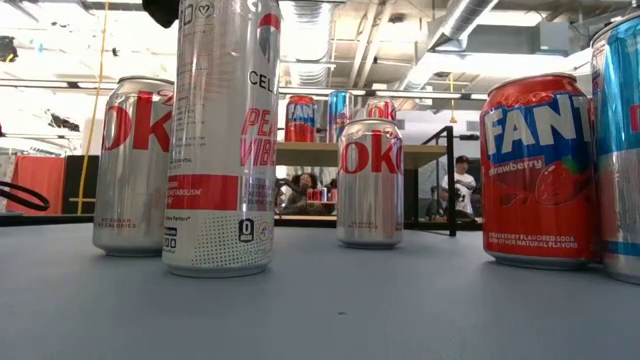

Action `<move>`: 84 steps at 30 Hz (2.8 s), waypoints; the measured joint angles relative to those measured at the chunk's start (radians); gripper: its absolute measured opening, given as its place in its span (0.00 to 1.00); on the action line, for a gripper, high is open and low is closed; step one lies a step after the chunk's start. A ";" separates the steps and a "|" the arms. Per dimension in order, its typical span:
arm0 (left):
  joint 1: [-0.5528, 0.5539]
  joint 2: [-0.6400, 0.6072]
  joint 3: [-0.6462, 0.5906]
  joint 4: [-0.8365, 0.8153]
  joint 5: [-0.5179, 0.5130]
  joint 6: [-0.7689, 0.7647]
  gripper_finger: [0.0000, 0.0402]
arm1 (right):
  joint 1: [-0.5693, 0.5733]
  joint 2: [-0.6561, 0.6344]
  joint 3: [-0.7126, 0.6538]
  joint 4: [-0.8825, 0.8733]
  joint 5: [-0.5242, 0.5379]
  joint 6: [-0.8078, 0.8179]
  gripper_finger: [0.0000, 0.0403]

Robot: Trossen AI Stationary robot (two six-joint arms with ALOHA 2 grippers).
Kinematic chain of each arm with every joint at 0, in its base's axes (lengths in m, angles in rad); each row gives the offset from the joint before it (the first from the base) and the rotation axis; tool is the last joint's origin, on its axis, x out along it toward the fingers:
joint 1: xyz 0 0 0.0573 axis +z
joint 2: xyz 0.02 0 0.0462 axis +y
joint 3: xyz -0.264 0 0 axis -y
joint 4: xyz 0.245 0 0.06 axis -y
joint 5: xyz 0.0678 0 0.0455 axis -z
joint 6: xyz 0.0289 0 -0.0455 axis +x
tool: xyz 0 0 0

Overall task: Place canned beverage on shelf
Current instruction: Put the right black soda can on the shelf

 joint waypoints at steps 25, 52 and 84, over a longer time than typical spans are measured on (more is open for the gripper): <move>0.000 0.000 0.000 -0.014 0.000 0.000 0.83 | 0.005 0.000 0.000 0.001 -0.007 0.050 0.92; 0.000 0.000 0.000 -0.014 0.000 0.004 0.83 | 0.021 0.057 -0.059 0.042 -0.061 0.079 0.89; 0.000 0.000 0.000 -0.015 0.000 0.007 0.83 | -0.007 0.048 -0.145 0.180 -0.075 0.060 0.76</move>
